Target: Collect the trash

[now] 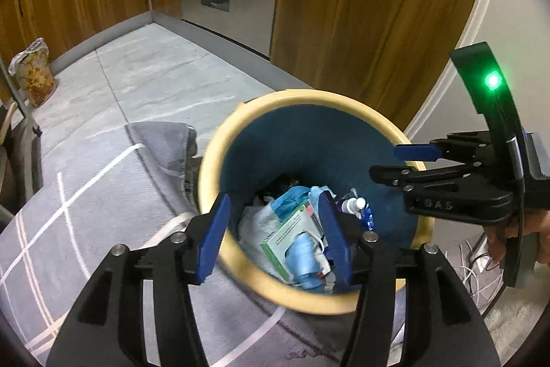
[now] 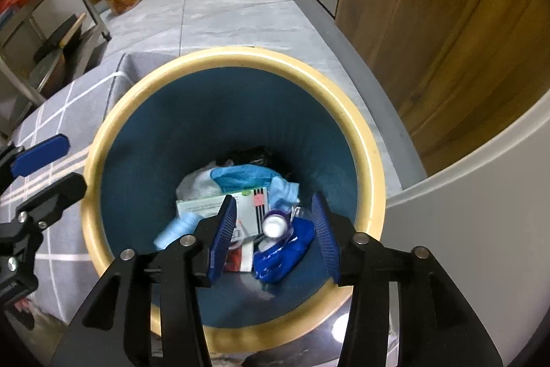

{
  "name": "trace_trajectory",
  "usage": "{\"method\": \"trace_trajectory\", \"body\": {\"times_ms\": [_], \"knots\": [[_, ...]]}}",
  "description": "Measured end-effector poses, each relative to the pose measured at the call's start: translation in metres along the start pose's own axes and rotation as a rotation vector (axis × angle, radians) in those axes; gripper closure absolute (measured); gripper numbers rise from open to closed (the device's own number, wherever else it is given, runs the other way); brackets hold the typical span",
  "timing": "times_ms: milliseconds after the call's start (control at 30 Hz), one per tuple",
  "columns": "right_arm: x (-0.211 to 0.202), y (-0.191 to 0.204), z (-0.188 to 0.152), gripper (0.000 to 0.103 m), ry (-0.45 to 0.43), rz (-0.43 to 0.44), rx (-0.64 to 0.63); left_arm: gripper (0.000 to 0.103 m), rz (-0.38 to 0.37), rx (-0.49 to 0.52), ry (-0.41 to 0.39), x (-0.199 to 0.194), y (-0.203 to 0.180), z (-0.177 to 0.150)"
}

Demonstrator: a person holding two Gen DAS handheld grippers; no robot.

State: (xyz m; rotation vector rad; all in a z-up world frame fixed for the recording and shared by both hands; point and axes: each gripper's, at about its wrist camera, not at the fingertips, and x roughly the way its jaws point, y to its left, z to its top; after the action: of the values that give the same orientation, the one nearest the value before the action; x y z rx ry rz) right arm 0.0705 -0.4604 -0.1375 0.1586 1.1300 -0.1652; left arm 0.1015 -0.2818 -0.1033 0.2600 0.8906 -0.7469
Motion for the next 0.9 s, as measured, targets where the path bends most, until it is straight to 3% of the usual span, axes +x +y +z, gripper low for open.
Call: {"method": "trace_trajectory", "body": {"times_ms": [167,233,333,433,467,500,600,800,900], "knots": [[-0.029,0.007,-0.014,0.055,-0.044,-0.006,0.014,0.045,0.022,-0.008,-0.009,-0.02,0.003,-0.009],[-0.045,0.009,-0.024,0.054,-0.079,-0.021,0.023,0.035,0.038,0.001,-0.025,-0.031,0.001,-0.014],[-0.065,0.008,-0.049,0.041,-0.125,-0.034,0.072,0.028,0.048,0.023,-0.043,-0.046,-0.007,-0.027],[-0.081,0.008,-0.074,0.039,-0.143,-0.074,0.15,0.026,0.073,0.06,-0.055,-0.056,-0.019,-0.047],[-0.086,0.008,-0.078,0.032,-0.157,-0.082,0.161,0.025,0.1,0.068,-0.064,-0.06,-0.023,-0.055],[-0.094,0.009,-0.085,0.023,-0.185,-0.099,0.172,0.023,0.11,0.065,-0.069,-0.063,-0.025,-0.059],[-0.123,0.012,-0.099,0.019,-0.284,-0.126,0.199,0.02,0.119,0.072,-0.108,-0.078,-0.035,-0.068],[-0.175,0.021,-0.118,0.009,-0.457,-0.142,0.221,0.007,0.146,0.066,-0.276,-0.139,-0.046,-0.066],[-0.199,0.027,-0.129,0.006,-0.572,-0.159,0.221,0.005,0.178,0.059,-0.34,-0.167,-0.049,-0.069]]}}
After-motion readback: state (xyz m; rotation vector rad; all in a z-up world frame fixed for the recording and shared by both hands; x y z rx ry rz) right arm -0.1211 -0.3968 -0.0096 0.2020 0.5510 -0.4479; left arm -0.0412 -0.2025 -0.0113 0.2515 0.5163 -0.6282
